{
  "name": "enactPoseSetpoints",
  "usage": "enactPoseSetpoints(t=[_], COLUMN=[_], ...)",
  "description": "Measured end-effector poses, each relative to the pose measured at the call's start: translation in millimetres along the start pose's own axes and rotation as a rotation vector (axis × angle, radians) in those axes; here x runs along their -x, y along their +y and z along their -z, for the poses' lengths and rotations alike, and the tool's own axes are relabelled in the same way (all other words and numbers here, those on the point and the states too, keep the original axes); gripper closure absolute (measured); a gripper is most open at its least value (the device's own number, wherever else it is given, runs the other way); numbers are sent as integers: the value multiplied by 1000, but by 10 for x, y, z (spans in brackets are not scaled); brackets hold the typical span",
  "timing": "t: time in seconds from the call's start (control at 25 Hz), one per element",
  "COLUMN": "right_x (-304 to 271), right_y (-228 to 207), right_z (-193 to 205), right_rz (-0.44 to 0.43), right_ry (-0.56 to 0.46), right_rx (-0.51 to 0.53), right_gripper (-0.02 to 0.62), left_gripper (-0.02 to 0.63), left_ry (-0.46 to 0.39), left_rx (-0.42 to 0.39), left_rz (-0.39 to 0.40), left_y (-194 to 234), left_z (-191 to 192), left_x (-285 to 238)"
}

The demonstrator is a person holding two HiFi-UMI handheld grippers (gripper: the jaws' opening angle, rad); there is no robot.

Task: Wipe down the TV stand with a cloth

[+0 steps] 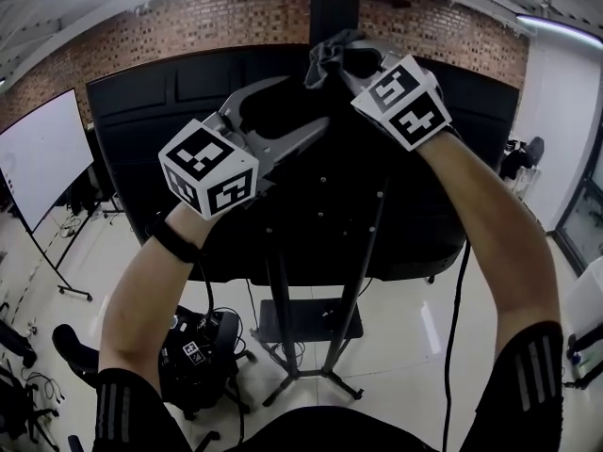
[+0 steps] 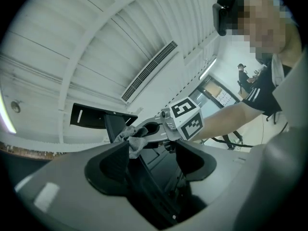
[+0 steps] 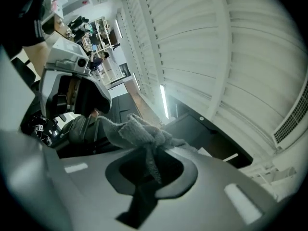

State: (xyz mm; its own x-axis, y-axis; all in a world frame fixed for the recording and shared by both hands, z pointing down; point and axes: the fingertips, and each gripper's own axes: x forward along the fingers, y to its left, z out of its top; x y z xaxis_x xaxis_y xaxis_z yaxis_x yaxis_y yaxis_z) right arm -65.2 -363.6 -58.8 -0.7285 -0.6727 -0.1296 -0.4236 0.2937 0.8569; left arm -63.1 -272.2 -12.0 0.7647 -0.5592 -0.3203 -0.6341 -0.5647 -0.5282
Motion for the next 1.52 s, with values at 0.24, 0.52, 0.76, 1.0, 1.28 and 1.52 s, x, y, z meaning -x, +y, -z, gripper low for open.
enactPoseSetpoints(t=[0.24, 0.52, 0.76, 1.0, 1.28, 1.52], right_x=[60, 74, 91, 127, 155, 199], right_y=[428, 968, 1331, 1765, 2276, 2685], right_z=[289, 529, 739, 968, 1223, 1481], right_rz=[-49, -113, -146, -187, -219, -257], right_ry=[73, 142, 207, 271, 302, 322], right_rx=[93, 280, 391, 549, 706, 746], right_gripper=[560, 560, 560, 560, 560, 560], left_gripper=[290, 290, 290, 290, 290, 290], left_ry=[11, 73, 98, 108, 124, 164], left_rx=[31, 47, 34, 61, 144, 160], left_rz=[3, -14, -20, -42, -60, -97], left_y=[-168, -281, -575, -792, -955, -1102], left_z=[204, 562, 862, 1151, 1504, 1822], left_x=[97, 197, 381, 586, 751, 940])
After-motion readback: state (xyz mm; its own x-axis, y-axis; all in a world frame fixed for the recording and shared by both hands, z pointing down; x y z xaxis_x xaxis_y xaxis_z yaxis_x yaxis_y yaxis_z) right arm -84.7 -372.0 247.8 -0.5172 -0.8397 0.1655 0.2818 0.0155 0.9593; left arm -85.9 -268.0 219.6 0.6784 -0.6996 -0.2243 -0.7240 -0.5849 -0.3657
